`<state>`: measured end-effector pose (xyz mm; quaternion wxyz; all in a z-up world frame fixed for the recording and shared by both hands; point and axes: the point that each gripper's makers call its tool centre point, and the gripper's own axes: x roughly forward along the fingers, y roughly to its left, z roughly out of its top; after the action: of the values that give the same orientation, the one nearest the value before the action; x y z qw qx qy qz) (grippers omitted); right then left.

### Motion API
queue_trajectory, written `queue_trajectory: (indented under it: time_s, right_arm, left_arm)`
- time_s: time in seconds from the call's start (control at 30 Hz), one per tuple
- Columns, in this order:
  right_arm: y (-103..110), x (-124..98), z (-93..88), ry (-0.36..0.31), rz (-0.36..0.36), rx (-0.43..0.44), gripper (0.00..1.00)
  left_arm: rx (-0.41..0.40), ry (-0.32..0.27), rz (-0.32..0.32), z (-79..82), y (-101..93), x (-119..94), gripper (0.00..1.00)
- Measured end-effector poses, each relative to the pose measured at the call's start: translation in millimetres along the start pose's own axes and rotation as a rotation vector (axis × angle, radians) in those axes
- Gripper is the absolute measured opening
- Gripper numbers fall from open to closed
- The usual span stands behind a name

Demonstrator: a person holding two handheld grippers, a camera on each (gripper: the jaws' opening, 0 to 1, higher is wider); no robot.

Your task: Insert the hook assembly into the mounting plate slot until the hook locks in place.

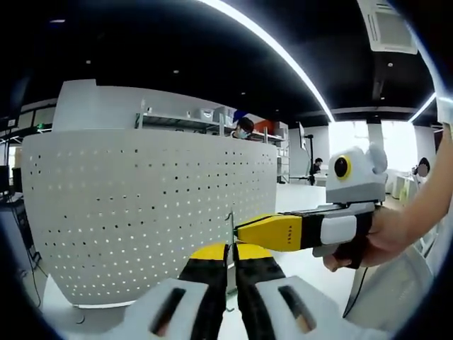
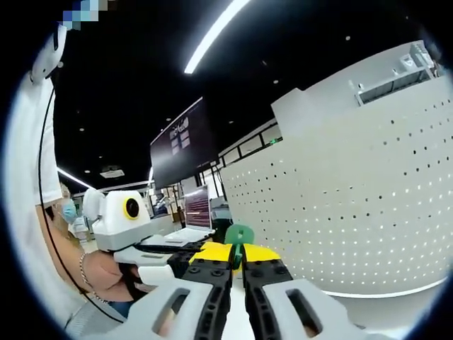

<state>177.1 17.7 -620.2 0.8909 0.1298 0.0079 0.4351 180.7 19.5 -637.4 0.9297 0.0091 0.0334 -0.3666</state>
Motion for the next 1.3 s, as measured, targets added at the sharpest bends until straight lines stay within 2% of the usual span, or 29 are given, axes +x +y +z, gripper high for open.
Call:
queue_trajectory:
  time_s: [0.7,0.8,0.87,1.0,1.17,1.3]
  right_arm:
    - [0,-1,-0.2,0.018,-0.029,-0.009,0.01]
    - [-2,-1,-3.2,0.038,-0.035,-0.011,0.01]
    - [-3,-2,-2.5,0.032,-0.037,-0.005,0.0]
    - [-4,-3,-2.0,0.035,-0.039,0.0,0.0]
    - [-7,-4,-4.6,0.041,-0.045,0.008,0.01]
    - [-9,-4,-4.9,0.044,-0.049,0.009,0.01]
  left_arm:
    - [-0.002,0.003,-0.003,-0.2,-1.2,0,0.03]
    - [0.001,0.029,-0.013,-4.2,-2.2,1,0.06]
    - [-0.012,0.029,-0.019,-5.0,-2.1,1,0.11]
    - [-0.025,0.051,-0.053,-11.6,-5.9,2,0.31]
    - [0.008,0.075,-0.095,-19.5,-13.0,3,0.51]
    - [-0.001,0.098,-0.097,-25.1,-13.1,3,0.64]
